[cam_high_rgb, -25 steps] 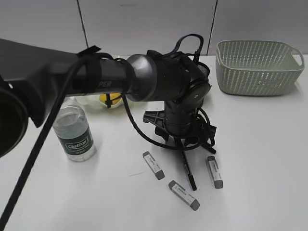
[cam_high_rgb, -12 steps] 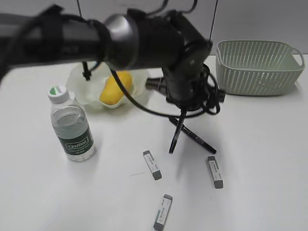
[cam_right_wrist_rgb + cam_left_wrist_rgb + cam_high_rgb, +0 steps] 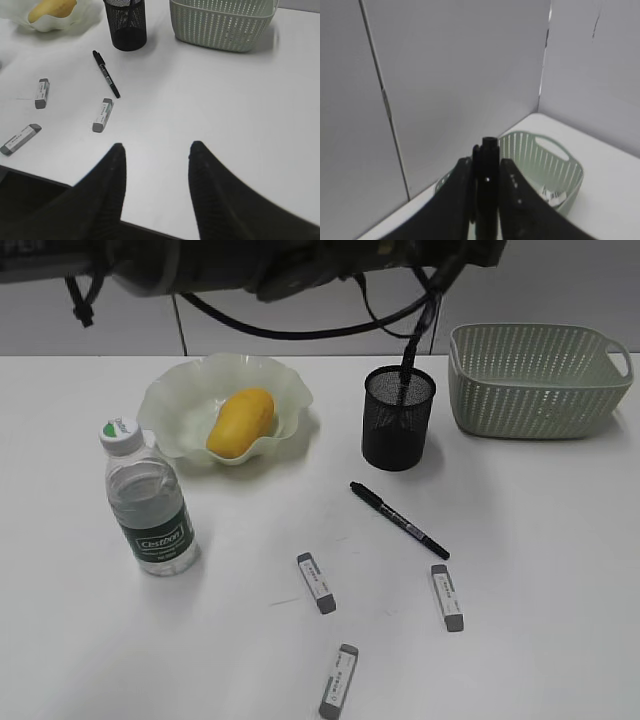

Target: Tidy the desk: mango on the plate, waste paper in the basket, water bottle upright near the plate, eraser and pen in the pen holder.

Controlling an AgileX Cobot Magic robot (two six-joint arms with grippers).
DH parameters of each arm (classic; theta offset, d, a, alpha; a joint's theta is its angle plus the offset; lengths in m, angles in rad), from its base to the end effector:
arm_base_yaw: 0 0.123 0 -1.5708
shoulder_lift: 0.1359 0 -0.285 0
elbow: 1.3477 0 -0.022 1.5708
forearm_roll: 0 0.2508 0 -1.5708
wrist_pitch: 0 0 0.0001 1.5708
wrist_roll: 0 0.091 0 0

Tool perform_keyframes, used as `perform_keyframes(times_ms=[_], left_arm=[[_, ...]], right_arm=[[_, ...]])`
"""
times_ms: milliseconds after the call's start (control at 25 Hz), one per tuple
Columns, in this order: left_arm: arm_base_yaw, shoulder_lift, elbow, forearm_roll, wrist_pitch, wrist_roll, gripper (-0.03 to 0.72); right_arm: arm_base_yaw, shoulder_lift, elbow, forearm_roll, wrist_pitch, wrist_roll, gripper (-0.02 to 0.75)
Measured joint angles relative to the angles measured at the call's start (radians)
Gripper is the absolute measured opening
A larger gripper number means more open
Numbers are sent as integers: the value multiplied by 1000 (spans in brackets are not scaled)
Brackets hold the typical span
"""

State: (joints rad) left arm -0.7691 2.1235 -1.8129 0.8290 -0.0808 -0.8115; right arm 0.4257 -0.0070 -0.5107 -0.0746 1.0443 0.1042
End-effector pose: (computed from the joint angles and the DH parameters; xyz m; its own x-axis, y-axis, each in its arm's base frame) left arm 0.3700 -0.3656 0.2936 -0.1090 0.1275 -0.9858 0.7382 0.6745 0.0056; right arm -0.0036 -0.0081 0.2817 -0.4095 -0.1127 -0.9053 -0.3324 0.9426 0.0330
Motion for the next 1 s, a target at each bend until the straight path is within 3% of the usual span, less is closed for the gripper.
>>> perform_keyframes(times_ms=[240, 600, 720, 880, 1000], left_arm=[[130, 117, 0, 1, -306, 3, 110], [162, 205, 0, 2, -409, 3, 118], [162, 209, 0, 2, -405, 3, 173], [162, 209, 0, 2, -399, 3, 322], [162, 199, 0, 15, -363, -8, 390]], right_arm=[[0, 0, 0, 0, 0, 0, 339], [0, 0, 0, 0, 0, 0, 339], [0, 0, 0, 0, 0, 0, 339], [0, 0, 0, 0, 0, 0, 339], [0, 0, 0, 0, 0, 0, 339]])
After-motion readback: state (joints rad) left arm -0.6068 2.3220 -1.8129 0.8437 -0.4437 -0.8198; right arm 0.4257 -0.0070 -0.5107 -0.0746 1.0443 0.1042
